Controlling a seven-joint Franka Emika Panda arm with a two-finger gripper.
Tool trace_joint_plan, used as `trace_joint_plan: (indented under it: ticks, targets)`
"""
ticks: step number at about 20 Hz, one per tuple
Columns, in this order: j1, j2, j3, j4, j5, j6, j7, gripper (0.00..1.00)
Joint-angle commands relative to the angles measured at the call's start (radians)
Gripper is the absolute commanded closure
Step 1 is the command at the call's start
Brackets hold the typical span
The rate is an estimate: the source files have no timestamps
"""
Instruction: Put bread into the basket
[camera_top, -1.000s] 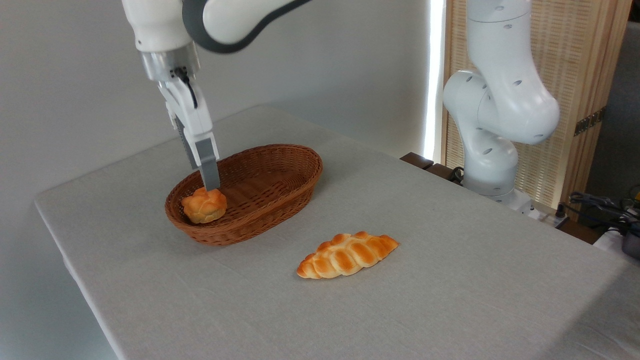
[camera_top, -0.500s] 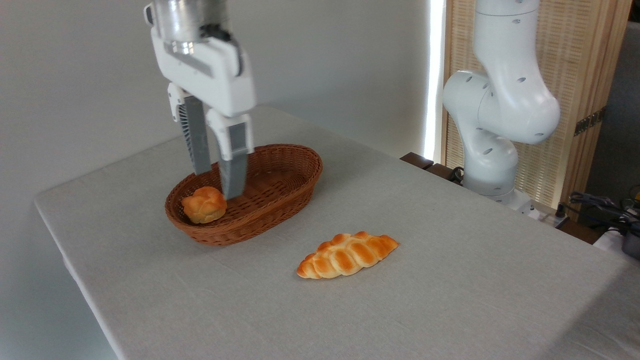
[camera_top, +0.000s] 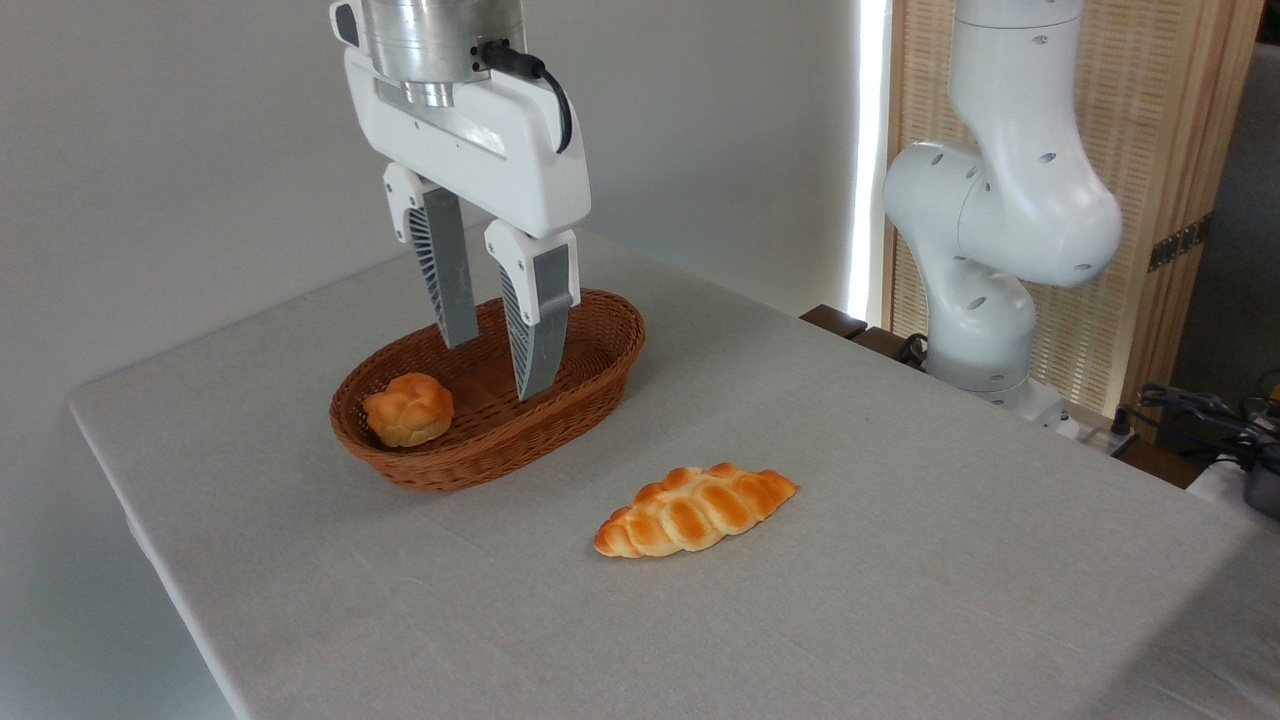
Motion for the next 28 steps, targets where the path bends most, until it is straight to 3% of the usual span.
trace_joint_plan:
  ticks: [1,3,6,7,13,20,28]
  targets:
    - [0.009,0.003,0.008,0.070,0.002,-0.086,0.109,0.00]
    - [0.013,0.003,0.009,0.070,0.004,-0.087,0.120,0.00]
    - [0.012,0.004,-0.010,0.070,0.123,-0.089,0.120,0.00]
    - [0.012,0.006,-0.024,0.070,0.126,-0.089,0.113,0.00]
    - [0.012,0.009,-0.029,0.068,0.109,-0.089,0.015,0.00]
    - [0.012,0.012,-0.029,0.065,0.067,-0.089,0.011,0.00]
    - [0.010,0.006,-0.060,0.035,0.068,-0.080,-0.012,0.00]
